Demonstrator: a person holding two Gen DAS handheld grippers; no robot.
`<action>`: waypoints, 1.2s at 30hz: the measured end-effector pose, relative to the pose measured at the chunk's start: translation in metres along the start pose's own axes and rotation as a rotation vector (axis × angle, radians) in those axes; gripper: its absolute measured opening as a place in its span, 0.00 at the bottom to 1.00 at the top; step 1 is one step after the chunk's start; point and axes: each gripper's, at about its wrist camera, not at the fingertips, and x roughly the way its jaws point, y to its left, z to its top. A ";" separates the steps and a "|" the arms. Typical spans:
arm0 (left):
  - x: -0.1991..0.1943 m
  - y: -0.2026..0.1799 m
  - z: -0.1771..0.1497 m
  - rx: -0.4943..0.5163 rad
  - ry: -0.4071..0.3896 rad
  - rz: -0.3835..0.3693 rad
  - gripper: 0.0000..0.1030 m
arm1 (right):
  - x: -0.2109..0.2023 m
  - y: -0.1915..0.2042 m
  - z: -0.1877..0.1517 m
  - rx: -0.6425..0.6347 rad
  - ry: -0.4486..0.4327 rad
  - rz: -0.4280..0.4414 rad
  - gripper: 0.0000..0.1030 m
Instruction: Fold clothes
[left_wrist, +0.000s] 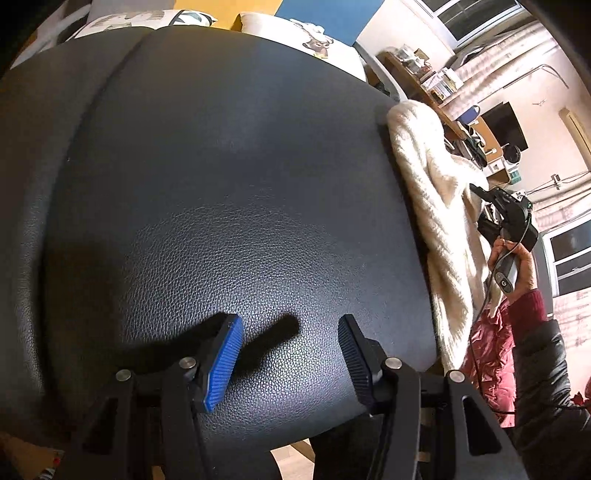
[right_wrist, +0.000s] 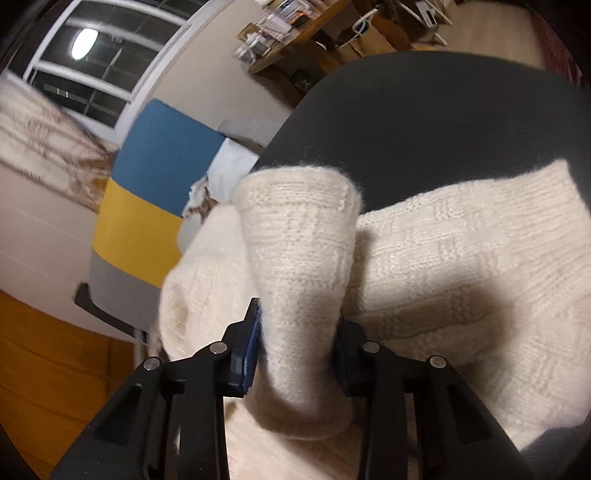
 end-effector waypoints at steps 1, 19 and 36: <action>-0.001 0.000 -0.001 -0.001 -0.002 0.004 0.52 | 0.000 0.002 0.000 -0.016 0.006 -0.004 0.35; -0.024 -0.050 0.031 0.033 -0.095 0.005 0.40 | 0.027 0.118 -0.086 -0.322 0.225 0.183 0.17; -0.038 -0.019 -0.004 -0.020 -0.066 0.008 0.42 | -0.069 0.000 -0.090 0.020 0.060 0.303 0.69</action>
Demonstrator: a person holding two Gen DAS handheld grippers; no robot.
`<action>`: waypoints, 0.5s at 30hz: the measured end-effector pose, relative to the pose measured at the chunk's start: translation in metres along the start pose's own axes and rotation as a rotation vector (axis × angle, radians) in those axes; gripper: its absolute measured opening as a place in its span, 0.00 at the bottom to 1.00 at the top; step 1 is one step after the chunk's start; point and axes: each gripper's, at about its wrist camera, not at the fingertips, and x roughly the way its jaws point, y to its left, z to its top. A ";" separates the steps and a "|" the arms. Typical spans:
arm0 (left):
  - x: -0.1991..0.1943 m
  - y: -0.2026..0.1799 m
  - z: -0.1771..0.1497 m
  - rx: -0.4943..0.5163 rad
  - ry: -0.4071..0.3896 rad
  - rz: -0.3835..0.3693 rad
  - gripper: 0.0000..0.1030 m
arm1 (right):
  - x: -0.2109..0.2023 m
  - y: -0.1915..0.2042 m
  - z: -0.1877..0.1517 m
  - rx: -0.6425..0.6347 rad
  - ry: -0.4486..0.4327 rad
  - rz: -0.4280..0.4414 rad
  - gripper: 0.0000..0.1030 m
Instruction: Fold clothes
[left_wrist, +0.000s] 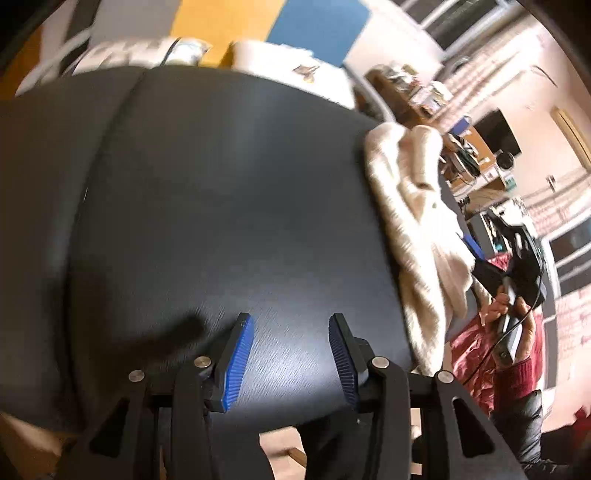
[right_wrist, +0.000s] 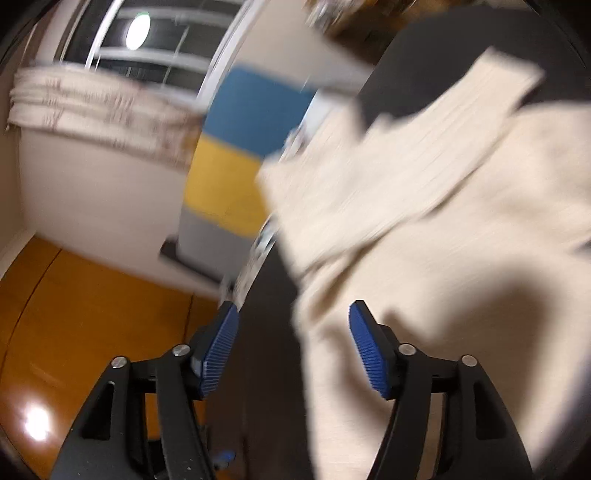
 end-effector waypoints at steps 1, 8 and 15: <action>0.002 0.006 -0.004 -0.022 0.008 0.003 0.42 | -0.014 -0.010 0.004 0.032 -0.031 0.002 0.71; 0.010 0.032 -0.019 -0.105 0.032 0.042 0.42 | -0.022 -0.046 0.057 0.157 -0.213 -0.094 0.71; 0.018 0.038 -0.011 -0.119 0.036 0.050 0.42 | 0.002 -0.066 0.090 0.189 -0.240 -0.240 0.45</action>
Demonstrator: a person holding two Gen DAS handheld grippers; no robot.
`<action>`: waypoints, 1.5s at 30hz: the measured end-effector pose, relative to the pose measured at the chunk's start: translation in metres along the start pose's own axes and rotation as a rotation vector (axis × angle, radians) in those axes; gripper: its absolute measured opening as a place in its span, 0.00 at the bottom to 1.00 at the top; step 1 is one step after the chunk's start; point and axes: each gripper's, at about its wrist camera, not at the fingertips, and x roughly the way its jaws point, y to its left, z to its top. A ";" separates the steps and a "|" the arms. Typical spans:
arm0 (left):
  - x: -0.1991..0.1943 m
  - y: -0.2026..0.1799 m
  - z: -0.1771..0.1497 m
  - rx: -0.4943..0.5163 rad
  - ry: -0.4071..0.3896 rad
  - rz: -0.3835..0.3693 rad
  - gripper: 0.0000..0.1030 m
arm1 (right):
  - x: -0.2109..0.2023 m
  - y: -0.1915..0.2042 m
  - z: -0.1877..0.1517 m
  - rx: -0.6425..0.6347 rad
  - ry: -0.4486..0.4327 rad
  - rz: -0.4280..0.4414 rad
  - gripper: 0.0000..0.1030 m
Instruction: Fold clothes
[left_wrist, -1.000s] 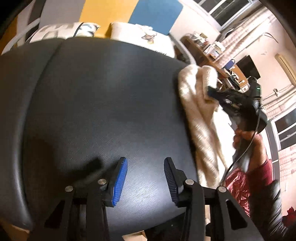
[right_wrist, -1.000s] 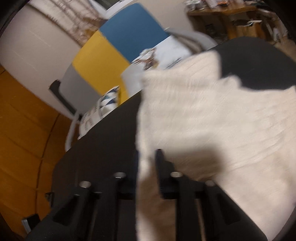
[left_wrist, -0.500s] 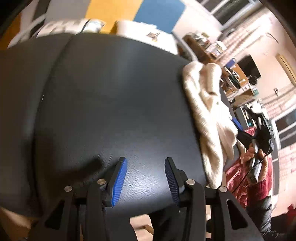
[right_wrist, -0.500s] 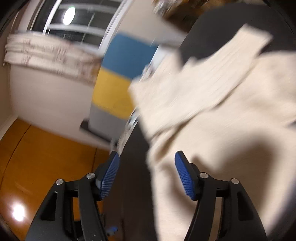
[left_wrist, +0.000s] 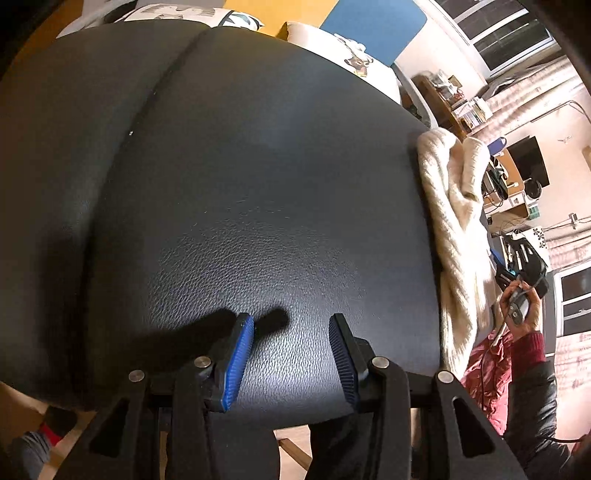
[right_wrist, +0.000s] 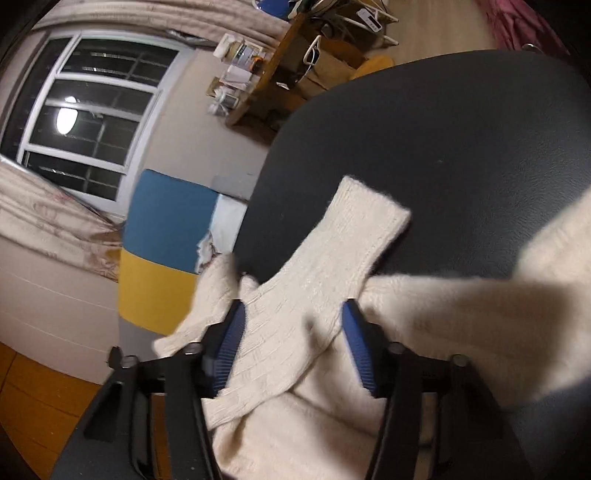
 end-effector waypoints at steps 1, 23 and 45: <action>0.003 -0.001 0.001 0.002 0.007 0.000 0.42 | 0.005 -0.001 0.000 0.005 -0.003 -0.027 0.44; -0.001 -0.030 0.020 0.088 -0.030 -0.003 0.42 | 0.072 0.023 -0.012 -0.116 0.059 -0.151 0.14; 0.063 -0.261 0.163 0.336 0.061 -0.200 0.44 | 0.068 0.107 -0.170 -0.572 0.293 0.191 0.14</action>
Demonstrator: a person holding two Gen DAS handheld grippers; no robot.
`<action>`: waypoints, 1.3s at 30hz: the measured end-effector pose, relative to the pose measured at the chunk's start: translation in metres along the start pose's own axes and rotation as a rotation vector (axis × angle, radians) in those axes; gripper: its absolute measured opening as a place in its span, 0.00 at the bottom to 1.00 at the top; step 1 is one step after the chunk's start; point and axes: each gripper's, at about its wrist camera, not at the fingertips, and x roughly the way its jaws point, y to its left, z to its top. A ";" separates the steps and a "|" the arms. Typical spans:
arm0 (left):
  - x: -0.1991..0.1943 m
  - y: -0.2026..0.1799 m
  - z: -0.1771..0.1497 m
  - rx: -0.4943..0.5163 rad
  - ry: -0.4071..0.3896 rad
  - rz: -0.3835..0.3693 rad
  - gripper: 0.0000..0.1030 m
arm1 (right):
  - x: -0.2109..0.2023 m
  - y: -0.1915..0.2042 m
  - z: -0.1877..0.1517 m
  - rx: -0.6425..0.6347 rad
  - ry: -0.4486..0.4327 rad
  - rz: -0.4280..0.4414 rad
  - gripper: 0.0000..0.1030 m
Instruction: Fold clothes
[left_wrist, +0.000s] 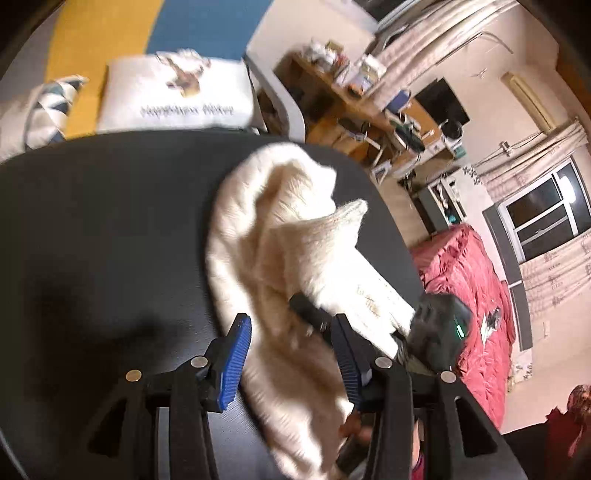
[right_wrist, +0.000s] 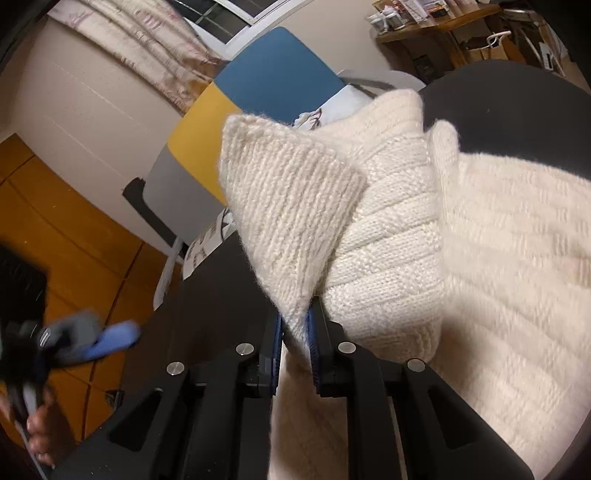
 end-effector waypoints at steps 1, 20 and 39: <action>0.011 -0.002 0.005 -0.003 0.016 0.005 0.44 | -0.001 0.000 0.000 -0.006 -0.001 0.007 0.14; 0.062 -0.025 0.018 0.047 0.028 -0.095 0.10 | -0.018 0.010 -0.017 -0.076 -0.016 0.046 0.18; -0.200 0.147 -0.069 -0.195 -0.529 -0.044 0.09 | -0.008 -0.004 -0.039 -0.152 0.095 -0.330 0.66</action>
